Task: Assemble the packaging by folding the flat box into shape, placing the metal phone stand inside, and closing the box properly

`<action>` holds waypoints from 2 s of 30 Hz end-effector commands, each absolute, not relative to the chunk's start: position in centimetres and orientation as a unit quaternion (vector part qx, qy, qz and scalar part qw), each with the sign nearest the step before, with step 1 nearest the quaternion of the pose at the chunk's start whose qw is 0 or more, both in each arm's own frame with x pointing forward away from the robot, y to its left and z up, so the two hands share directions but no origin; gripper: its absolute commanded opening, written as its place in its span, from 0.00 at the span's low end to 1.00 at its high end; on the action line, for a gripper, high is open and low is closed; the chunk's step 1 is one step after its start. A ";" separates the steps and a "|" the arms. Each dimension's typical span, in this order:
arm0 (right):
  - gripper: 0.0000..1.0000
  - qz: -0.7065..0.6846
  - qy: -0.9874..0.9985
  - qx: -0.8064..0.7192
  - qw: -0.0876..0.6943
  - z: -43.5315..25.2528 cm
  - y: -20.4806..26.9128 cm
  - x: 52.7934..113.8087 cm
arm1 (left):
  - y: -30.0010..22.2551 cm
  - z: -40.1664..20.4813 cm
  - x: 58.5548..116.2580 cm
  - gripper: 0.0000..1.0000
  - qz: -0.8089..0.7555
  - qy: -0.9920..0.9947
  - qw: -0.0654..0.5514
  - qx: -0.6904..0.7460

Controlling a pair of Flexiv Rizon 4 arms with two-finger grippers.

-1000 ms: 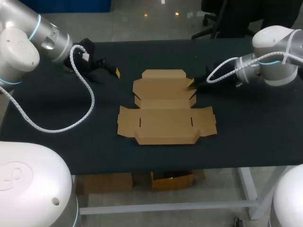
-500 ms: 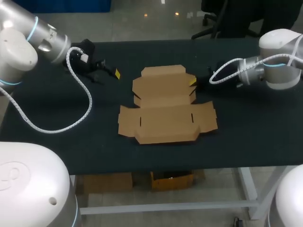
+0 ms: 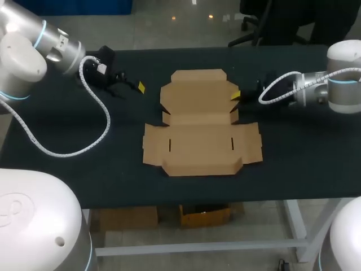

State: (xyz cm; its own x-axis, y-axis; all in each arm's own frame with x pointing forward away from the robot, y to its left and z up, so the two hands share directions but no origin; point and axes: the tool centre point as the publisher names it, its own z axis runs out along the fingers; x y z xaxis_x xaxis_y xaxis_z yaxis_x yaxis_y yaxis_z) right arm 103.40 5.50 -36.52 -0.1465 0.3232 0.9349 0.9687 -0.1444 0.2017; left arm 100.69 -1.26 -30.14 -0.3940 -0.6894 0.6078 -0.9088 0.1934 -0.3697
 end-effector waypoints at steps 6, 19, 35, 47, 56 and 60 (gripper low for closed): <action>0.00 -0.504 -0.567 -0.561 0.331 -36.6 5.0 103.6 | -1.3 -30.3 101.0 1.00 0.351 -0.758 0.158 0.527; 0.00 -0.530 -0.563 -0.540 0.334 -36.5 4.9 104.2 | -1.3 -30.3 101.0 1.00 0.351 -0.758 0.158 0.527; 0.00 -0.581 -0.569 -0.495 0.306 -33.6 5.0 103.4 | -2.1 -29.6 102.2 1.00 0.437 -0.745 0.125 0.489; 0.00 -0.596 -0.578 -0.473 0.292 -32.3 5.7 103.4 | -4.5 -29.0 103.6 1.00 0.466 -0.760 0.105 0.441; 0.00 -0.615 -0.578 -0.458 0.280 -31.6 5.8 103.6 | -5.9 -28.8 104.4 1.00 0.492 -0.759 0.117 0.411; 0.00 -0.623 -0.577 -0.448 0.278 -31.3 5.9 103.7 | -6.6 -28.6 104.7 0.95 0.507 -0.758 0.122 0.393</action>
State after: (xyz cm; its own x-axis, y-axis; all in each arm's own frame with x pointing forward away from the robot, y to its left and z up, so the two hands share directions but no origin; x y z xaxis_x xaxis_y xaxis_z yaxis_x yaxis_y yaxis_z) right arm 103.74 6.00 -31.14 -0.4367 0.1805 0.8813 0.8673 -0.1757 0.4658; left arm 104.04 -6.41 -28.15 -0.6538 -0.4944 0.5728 -0.7208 0.1766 -0.6703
